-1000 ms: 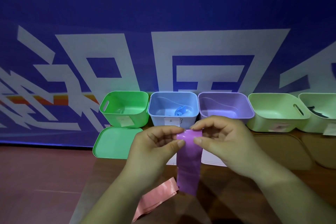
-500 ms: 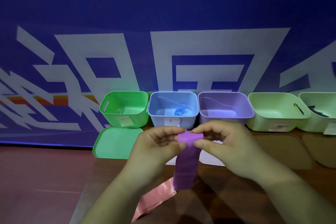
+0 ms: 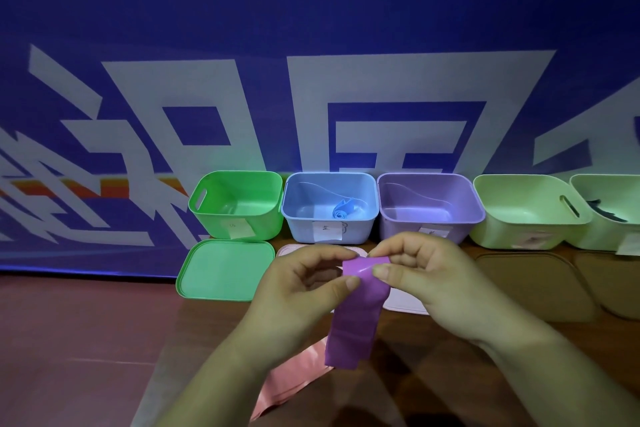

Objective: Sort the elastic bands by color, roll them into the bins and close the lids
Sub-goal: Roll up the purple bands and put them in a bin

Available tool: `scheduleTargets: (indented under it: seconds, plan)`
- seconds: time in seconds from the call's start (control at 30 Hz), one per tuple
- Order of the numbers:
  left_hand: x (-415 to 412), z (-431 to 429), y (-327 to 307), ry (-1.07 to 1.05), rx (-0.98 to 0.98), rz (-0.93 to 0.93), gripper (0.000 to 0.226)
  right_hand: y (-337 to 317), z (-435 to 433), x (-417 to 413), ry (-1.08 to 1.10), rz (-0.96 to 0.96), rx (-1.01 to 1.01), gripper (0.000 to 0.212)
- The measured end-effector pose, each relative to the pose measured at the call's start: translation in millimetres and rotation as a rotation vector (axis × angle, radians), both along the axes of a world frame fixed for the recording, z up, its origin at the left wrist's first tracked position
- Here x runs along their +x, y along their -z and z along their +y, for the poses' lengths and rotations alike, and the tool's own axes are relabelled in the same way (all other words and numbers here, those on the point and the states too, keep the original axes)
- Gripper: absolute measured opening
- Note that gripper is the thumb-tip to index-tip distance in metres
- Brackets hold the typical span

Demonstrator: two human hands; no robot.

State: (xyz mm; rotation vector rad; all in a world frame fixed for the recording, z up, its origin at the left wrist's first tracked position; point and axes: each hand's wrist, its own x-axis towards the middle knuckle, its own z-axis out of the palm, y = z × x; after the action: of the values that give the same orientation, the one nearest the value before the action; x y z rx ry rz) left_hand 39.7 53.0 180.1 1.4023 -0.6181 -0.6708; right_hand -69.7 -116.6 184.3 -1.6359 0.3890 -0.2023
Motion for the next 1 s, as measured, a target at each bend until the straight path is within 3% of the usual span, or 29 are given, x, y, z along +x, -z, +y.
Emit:
scheduleTargets:
  seconds: [0.17,0.43,0.63,0.8,1.0]
  plan:
    - [0.4,-1.4,6.3,-0.009,0.036,0.009,0.028,4.5,2.9,-1.4,0.000,0.017,0.036,0.011]
    - [3.4,0.7,8.4,-0.035,0.110,-0.264,0.028,4.9,7.7,-3.0,-0.029,0.000,0.129,0.010]
    - [5.4,1.2,10.0,0.015,0.136,-0.375,0.022,0.8,6.2,-3.4,-0.047,0.019,0.062,0.012]
    - [3.1,-2.2,13.8,-0.013,0.070,-0.260,0.014,-2.5,6.7,-3.9,-0.097,0.072,-0.086,0.007]
    - [0.4,-8.3,13.6,-0.033,-0.004,-0.084,0.012,-3.4,7.1,-2.8,-0.033,0.002,-0.051,0.011]
